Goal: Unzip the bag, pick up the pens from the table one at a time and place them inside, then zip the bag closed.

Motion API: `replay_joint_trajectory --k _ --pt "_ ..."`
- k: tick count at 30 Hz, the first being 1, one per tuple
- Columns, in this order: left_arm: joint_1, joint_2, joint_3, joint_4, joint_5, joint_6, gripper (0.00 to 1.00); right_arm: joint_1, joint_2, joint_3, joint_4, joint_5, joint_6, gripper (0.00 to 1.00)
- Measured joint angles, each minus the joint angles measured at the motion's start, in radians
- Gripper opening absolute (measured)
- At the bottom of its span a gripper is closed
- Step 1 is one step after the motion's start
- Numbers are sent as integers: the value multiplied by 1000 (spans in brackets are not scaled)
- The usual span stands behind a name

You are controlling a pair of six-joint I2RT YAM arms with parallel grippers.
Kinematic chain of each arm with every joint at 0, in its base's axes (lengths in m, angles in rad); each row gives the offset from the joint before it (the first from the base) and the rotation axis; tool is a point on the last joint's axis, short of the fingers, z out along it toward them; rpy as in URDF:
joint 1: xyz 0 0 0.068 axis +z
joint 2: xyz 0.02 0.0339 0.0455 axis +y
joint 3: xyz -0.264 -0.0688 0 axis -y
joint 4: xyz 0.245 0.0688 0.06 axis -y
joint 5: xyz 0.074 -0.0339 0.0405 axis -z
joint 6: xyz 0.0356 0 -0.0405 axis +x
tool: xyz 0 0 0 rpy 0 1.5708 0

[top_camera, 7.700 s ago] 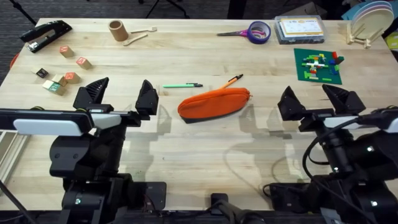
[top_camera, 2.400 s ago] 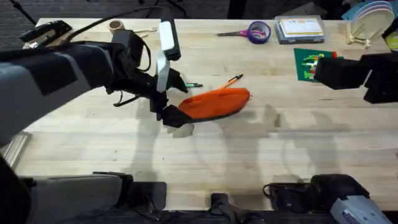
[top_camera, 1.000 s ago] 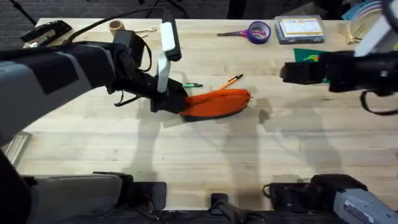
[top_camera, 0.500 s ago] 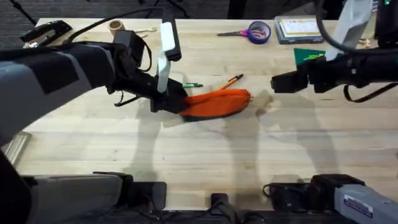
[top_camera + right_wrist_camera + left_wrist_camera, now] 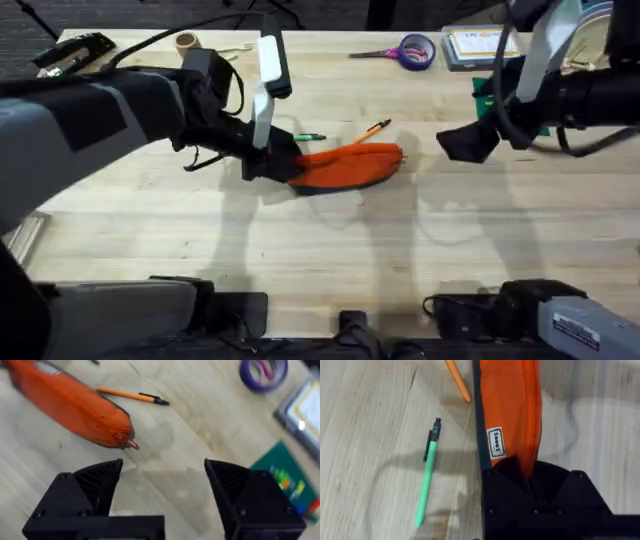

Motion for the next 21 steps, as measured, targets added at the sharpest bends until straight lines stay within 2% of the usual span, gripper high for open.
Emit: replay_joint_trajectory --k 4,8,21 --pt "0 0 0 2 0 0 41 3 0 0 0 -76 -192 997" --pt "0 0 0 5 0 0 41 3 0 0 1 -148 -320 997" --pt "0 0 0 5 0 0 41 3 13 0 -46 -199 -419 996"
